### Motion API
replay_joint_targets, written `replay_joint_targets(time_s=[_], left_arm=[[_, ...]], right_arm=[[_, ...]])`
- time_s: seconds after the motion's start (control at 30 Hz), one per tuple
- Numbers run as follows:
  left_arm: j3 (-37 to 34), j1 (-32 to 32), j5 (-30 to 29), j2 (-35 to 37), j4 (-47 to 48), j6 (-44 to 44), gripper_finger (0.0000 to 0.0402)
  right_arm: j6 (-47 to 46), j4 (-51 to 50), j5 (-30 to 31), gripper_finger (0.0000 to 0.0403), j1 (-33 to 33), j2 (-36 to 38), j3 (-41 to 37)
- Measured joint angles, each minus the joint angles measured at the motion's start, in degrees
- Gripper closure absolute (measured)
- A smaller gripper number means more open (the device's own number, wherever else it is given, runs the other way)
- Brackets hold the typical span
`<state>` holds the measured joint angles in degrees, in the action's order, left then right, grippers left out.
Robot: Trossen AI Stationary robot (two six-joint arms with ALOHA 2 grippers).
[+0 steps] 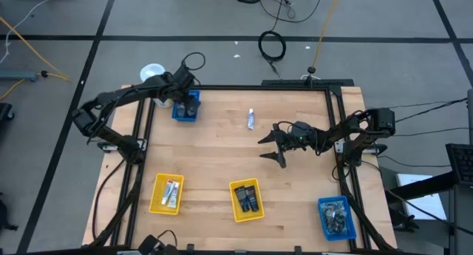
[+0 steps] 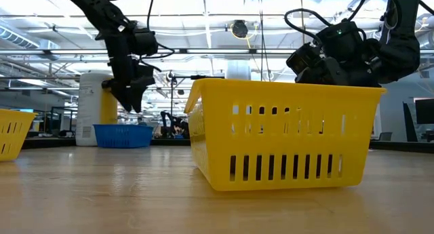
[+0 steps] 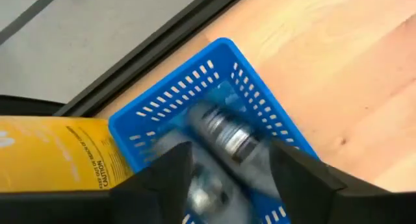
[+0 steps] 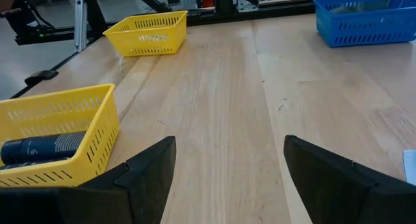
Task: Pick & Place Travel size toiletries
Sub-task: Put the white toothpaste into the left yellow bin
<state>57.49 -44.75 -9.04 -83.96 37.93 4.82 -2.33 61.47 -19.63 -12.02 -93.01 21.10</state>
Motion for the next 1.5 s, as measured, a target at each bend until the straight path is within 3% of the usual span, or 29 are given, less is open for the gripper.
replay_joint_targets(time_s=[0.2,0.47,0.6,0.7,0.83,0.97,1.07,1.2,1.4,1.43,1.5], left_arm=[[-1.39,0.63,-4.31,0.02,-0.12,2.01,0.0281],[-6.96,2.26,-3.76,0.02,-7.11,1.69,0.0389],[-8.88,6.93,-3.38,0.02,-14.29,0.21,0.0390],[-11.57,12.17,-1.45,0.02,-24.33,-0.06,0.0384],[-18.09,20.74,3.07,0.02,-45.54,-0.23,0.0397],[-24.86,29.40,4.94,0.02,-68.73,-1.38,0.0392],[-28.21,35.32,5.01,0.02,-80.72,-3.01,0.0384],[-29.22,40.69,2.86,0.02,-85.97,-4.20,0.0388],[-29.22,44.54,-2.27,-1.76,-86.11,-4.16,0.0396],[-29.24,44.71,-3.12,-2.48,-86.09,-4.11,0.0393],[-29.24,44.89,-4.28,-4.60,-87.69,-3.59,0.0386]], right_arm=[[0.02,0.00,0.01,0.0124,0.01,0.02,0.00],[0.26,-0.04,0.10,0.0124,-0.01,0.00,0.00],[0.50,-0.64,2.69,0.0124,0.01,0.01,0.00],[0.90,-1.73,6.24,0.0125,0.01,0.00,0.00],[1.53,-1.75,9.23,0.0130,0.01,0.00,0.00],[1.73,-1.62,9.16,0.0138,0.11,0.00,0.00],[2.91,-0.19,9.62,0.0146,0.74,0.00,0.00],[3.56,3.90,20.87,0.0158,2.82,0.00,0.02],[2.64,5.69,51.88,0.0177,7.12,0.00,0.02],[2.47,5.57,52.56,0.0179,7.04,0.00,0.02],[2.96,5.60,48.08,0.0182,6.18,0.00,0.10]])
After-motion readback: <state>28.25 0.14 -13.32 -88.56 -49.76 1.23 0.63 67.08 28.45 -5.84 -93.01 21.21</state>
